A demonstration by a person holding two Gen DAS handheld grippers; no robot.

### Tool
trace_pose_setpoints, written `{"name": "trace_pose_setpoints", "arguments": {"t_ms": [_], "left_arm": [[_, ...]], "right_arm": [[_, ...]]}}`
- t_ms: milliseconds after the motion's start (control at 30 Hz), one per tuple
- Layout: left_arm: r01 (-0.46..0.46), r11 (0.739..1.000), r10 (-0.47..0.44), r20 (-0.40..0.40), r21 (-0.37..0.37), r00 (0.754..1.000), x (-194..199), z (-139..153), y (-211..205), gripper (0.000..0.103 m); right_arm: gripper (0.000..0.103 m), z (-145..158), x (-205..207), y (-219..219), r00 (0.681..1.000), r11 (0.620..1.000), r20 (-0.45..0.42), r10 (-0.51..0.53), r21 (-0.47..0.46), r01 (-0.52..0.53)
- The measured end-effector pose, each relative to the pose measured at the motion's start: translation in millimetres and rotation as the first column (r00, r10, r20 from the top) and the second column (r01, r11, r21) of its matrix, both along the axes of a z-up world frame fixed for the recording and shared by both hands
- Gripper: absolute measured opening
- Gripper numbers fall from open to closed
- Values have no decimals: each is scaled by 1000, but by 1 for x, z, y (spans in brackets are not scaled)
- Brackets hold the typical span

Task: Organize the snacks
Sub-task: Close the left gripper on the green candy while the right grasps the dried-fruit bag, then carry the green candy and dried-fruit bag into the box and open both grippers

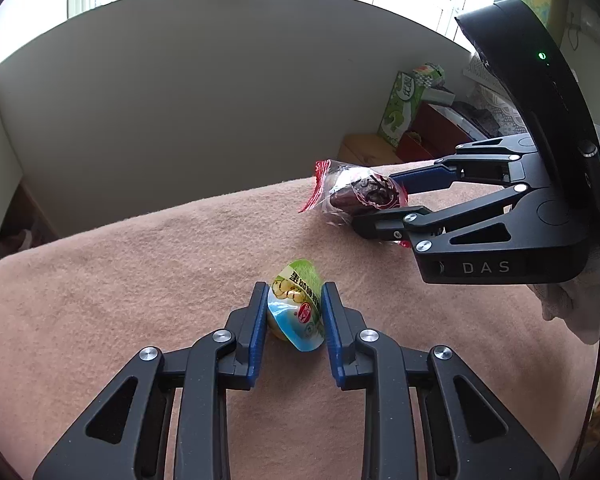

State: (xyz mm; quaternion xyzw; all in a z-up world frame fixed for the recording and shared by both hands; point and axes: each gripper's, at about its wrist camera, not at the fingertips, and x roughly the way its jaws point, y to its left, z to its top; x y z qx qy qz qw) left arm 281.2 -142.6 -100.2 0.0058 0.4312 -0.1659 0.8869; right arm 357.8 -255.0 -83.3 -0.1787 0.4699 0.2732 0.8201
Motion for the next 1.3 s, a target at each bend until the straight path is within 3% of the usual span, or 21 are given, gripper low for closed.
{"name": "trace_pose_setpoints", "arguments": {"t_ms": [400, 700, 1300], "left_arm": [[-5, 1000, 5, 25, -6, 1000, -35, 19, 9, 24], [-81, 996, 84, 95, -43, 992, -85, 53, 55, 24], [-278, 953, 300, 250, -122, 920, -162, 92, 162, 24]], "right_arm": [[52, 18, -52, -6, 999, 999, 16, -47, 29, 46], [52, 57, -106, 10, 999, 996, 42, -30, 89, 26], [52, 113, -175, 129, 992, 988, 85, 92, 118, -102]]}}
